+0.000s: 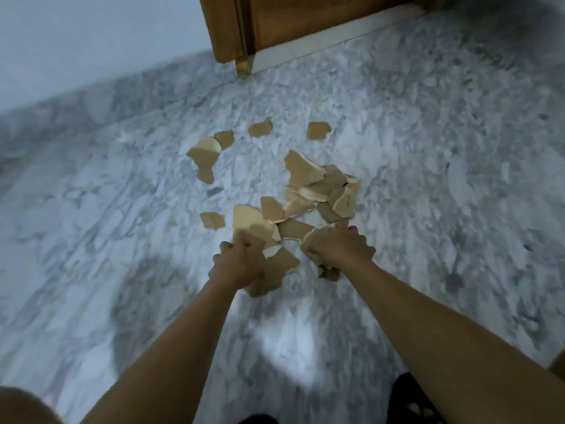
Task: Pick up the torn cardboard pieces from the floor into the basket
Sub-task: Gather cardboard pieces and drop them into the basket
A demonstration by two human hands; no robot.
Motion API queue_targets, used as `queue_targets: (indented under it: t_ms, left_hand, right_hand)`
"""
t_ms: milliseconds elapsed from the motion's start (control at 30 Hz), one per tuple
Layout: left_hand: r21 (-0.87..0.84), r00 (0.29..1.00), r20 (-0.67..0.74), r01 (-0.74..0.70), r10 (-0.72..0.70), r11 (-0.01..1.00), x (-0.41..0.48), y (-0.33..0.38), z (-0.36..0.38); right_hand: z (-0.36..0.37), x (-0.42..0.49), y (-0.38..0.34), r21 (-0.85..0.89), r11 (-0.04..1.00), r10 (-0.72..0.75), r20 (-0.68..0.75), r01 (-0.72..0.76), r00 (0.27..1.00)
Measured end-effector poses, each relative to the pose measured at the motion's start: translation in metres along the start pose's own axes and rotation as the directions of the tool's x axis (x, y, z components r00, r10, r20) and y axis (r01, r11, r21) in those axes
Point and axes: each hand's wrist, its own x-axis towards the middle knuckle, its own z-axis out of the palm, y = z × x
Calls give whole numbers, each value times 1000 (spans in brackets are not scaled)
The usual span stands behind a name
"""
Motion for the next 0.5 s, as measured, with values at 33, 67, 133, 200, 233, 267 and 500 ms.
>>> queue_targets:
  t_ms: [33, 67, 133, 200, 233, 267, 500]
  left_hand:
    - [4, 997, -44, 64, -64, 998, 0, -4, 10]
    - [24, 992, -82, 96, -94, 995, 1, -8, 21]
    - [80, 988, -139, 86, -74, 993, 4, -14, 40]
    - [69, 981, -182, 82, -68, 994, 8, -18, 54]
    - [42, 977, -197, 92, -82, 995, 11, -20, 54]
    - [18, 975, -199, 105, -100, 994, 13, -21, 57]
    - [32, 976, -195, 102, -94, 994, 8, -24, 48]
  right_hand:
    - [7, 3, -2, -14, 1000, 8, -23, -9, 1000]
    - [15, 6, -2, -32, 999, 12, -45, -14, 999]
    - [31, 14, 4, -82, 997, -18, -91, 11, 996]
    - [44, 21, 17, -138, 988, -91, -159, 69, 983]
    - [46, 22, 21, -135, 985, -129, -195, 104, 972]
    - [48, 23, 29, -113, 984, -163, -212, 141, 964]
    - [28, 23, 38, 40, 970, -235, -76, 238, 969]
